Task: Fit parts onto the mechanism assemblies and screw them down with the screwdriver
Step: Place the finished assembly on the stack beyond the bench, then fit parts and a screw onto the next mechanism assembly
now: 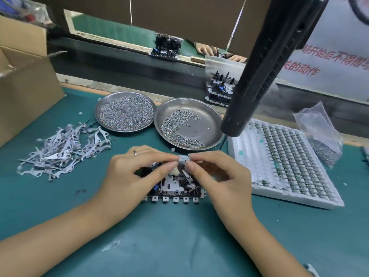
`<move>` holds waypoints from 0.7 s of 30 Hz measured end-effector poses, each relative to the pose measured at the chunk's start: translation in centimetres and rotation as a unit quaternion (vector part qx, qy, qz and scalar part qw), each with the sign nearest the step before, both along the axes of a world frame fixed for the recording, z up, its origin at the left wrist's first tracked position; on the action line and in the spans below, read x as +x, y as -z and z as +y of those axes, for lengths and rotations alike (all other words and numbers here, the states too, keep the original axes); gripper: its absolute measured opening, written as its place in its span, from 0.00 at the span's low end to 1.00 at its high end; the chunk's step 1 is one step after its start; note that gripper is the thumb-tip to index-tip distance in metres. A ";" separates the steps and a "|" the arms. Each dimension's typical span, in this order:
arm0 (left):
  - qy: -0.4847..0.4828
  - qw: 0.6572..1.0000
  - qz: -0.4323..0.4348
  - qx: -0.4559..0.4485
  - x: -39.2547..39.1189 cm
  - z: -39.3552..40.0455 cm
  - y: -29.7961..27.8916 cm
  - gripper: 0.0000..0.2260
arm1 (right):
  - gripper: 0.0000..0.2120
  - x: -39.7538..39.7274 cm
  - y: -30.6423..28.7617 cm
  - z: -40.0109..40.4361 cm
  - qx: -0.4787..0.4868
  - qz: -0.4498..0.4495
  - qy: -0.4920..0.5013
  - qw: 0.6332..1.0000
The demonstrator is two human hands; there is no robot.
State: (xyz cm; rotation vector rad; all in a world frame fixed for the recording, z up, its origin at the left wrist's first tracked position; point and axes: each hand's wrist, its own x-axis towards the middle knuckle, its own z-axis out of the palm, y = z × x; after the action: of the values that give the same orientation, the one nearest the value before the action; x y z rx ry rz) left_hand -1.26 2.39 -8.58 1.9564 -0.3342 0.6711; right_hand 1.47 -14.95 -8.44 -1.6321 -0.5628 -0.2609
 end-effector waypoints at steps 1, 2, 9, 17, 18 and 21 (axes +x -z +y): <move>-0.002 1.000 0.020 -0.012 -0.1 0.1 0.0 0.07 | 0.09 0.0 0.0 -0.1 -0.039 -0.010 0.003 0.999; -0.003 0.999 0.037 -0.021 -0.1 0.3 -0.1 0.06 | 0.09 0.1 0.0 -0.3 -0.073 -0.014 0.008 0.997; 0.014 0.994 0.104 0.025 -0.3 1.1 -0.4 0.05 | 0.06 0.4 0.4 -0.9 -0.157 -0.002 -0.009 0.987; 0.040 0.981 0.153 0.110 0.1 1.7 -1.1 0.05 | 0.08 0.0 0.6 -0.8 -0.187 -0.032 -0.039 0.981; 0.042 0.981 0.155 0.111 0.0 1.8 -1.2 0.04 | 0.09 0.0 0.6 -0.7 -0.189 -0.035 -0.040 0.981; 0.051 0.980 0.155 0.116 0.1 1.9 -1.5 0.08 | 0.09 0.0 0.8 -0.8 -0.202 -0.054 -0.047 0.977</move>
State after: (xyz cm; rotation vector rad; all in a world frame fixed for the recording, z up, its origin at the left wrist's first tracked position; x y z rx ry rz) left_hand -1.19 4.34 -7.06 2.2116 -0.3266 0.2615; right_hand 1.46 -15.76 -9.22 -1.9851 -0.8140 -0.1705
